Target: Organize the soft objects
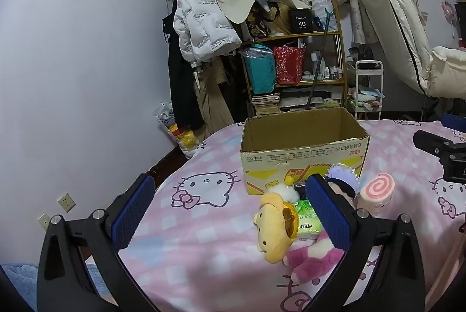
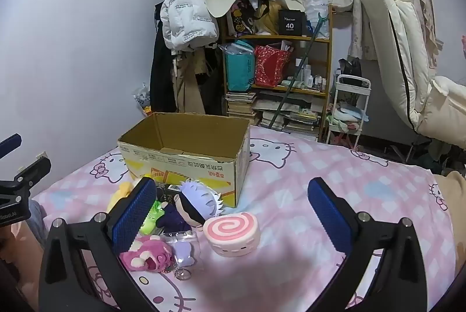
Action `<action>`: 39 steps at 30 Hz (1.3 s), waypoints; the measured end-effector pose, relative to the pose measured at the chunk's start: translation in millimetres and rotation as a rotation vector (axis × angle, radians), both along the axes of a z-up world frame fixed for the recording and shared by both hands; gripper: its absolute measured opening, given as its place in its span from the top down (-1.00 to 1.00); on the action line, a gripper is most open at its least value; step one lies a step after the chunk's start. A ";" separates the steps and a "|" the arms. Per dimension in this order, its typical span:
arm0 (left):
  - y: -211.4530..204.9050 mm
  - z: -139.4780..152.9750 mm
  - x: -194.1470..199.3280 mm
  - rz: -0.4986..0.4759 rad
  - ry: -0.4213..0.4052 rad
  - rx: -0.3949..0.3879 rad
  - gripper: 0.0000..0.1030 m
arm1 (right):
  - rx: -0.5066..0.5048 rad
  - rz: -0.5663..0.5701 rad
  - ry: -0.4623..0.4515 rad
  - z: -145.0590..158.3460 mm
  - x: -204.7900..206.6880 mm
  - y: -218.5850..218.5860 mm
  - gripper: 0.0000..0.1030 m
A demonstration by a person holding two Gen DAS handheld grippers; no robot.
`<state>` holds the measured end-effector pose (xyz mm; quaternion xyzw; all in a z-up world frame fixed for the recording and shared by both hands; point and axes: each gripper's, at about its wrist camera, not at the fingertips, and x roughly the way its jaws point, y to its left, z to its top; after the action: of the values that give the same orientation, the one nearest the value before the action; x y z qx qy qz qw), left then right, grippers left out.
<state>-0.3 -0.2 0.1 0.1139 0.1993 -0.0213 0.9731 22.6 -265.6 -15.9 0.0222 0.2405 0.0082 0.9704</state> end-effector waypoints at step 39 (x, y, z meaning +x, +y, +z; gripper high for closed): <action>0.3 -1.5 0.4 -0.001 0.005 0.006 -0.98 | 0.003 -0.011 -0.009 4.8 0.0 -2.5 -1.00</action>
<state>0.1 0.0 -1.5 0.1171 0.2019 -0.0215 0.9721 22.7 -268.1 -11.1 0.0251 0.2358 0.0032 0.9715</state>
